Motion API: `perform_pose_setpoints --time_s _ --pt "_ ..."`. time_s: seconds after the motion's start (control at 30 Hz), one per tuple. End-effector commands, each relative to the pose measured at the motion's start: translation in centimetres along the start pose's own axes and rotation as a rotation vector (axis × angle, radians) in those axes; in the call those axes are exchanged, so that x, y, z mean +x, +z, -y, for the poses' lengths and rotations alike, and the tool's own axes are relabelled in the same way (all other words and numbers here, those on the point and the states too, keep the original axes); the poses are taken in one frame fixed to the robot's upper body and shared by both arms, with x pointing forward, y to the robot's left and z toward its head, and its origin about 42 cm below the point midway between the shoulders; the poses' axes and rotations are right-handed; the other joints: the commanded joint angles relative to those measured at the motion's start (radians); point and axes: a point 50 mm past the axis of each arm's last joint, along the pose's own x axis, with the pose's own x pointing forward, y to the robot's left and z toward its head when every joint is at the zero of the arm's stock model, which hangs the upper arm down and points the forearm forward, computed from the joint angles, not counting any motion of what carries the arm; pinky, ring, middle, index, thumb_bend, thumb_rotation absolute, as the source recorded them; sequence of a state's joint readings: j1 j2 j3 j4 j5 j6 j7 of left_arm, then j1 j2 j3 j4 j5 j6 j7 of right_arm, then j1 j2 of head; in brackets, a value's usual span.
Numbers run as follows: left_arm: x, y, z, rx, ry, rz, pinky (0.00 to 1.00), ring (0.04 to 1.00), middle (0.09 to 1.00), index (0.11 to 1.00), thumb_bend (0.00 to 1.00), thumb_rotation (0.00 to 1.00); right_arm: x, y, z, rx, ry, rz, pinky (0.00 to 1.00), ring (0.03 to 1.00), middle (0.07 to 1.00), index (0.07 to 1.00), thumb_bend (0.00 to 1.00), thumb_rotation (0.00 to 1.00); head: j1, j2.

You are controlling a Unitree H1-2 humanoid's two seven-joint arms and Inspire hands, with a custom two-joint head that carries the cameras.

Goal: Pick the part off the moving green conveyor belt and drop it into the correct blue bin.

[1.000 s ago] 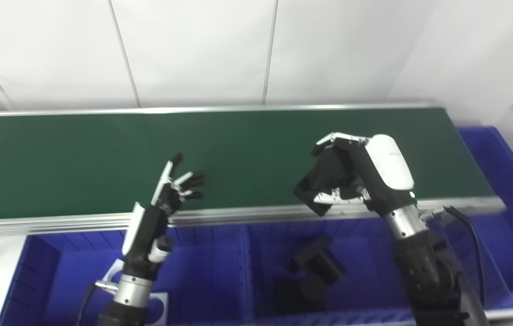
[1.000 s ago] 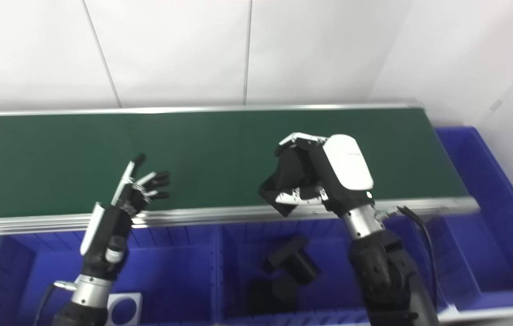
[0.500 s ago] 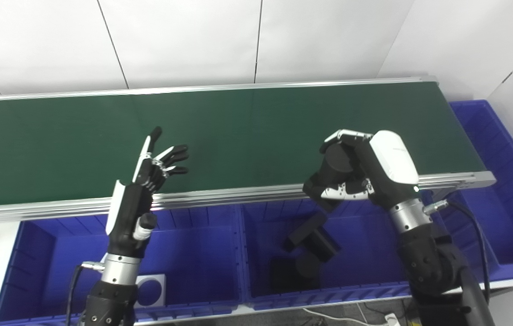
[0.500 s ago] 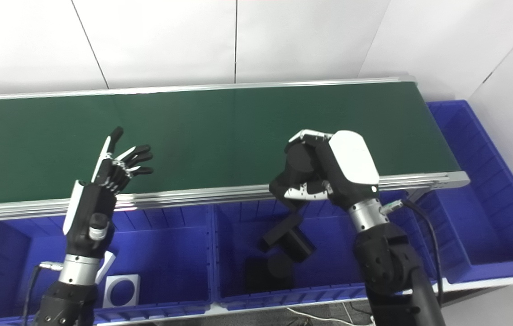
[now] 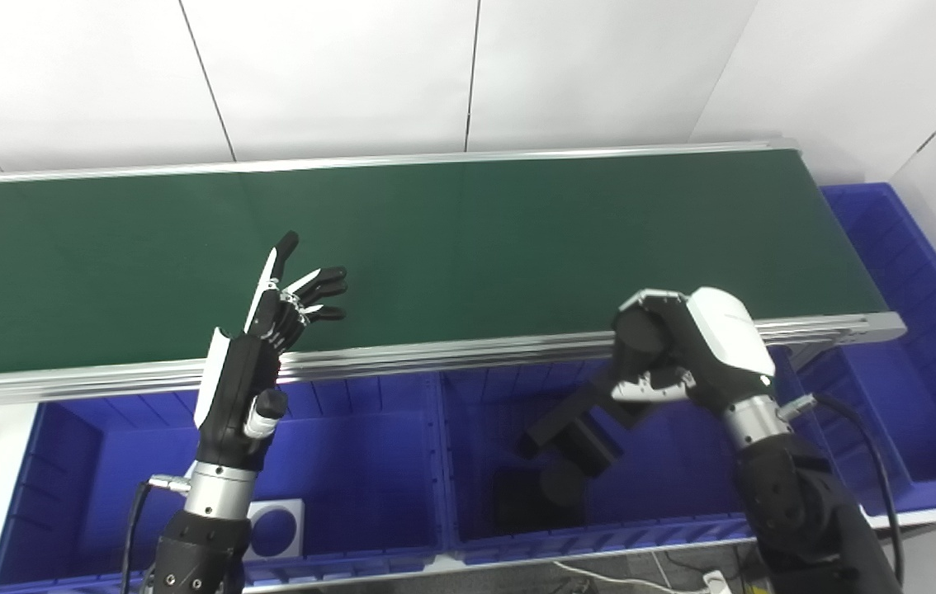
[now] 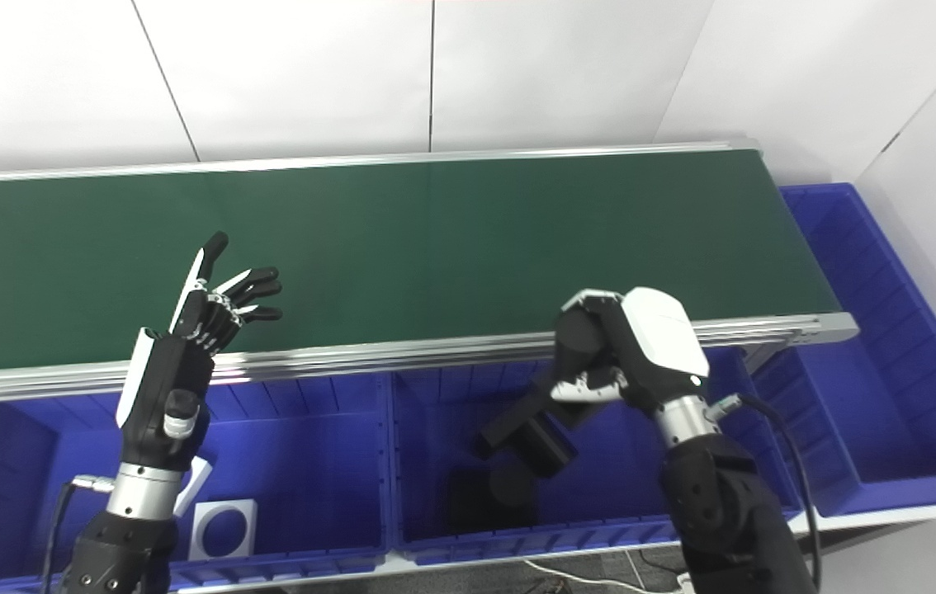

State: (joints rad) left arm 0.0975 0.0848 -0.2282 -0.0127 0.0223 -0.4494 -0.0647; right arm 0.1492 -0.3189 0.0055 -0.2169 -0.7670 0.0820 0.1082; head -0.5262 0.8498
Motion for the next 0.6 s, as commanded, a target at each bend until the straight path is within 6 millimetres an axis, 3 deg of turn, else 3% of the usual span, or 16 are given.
perform_pose_setpoints --time_s 0.0,0.4,0.57 --pt "0.3 0.7 0.0 -0.005 0.0 0.041 0.68 0.789 0.816 1.0 0.86 0.98 0.2 -0.7 0.7 -0.039 -0.036 -0.024 0.32 0.395 0.475 0.552 0.49 0.0 0.0 0.001" --pt "0.3 0.5 0.2 -0.016 -0.014 0.036 0.7 0.794 0.811 1.0 0.84 0.97 0.3 -4.1 -1.4 -0.133 0.04 -0.19 0.31 0.417 0.492 0.542 0.49 0.0 -0.005 0.0" --pt "0.2 0.5 0.2 -0.009 -0.012 0.034 0.7 0.788 0.807 0.996 0.86 0.98 0.4 -4.4 -1.8 -0.156 0.061 -0.222 0.31 0.419 0.488 0.523 0.5 0.0 0.004 -0.001"
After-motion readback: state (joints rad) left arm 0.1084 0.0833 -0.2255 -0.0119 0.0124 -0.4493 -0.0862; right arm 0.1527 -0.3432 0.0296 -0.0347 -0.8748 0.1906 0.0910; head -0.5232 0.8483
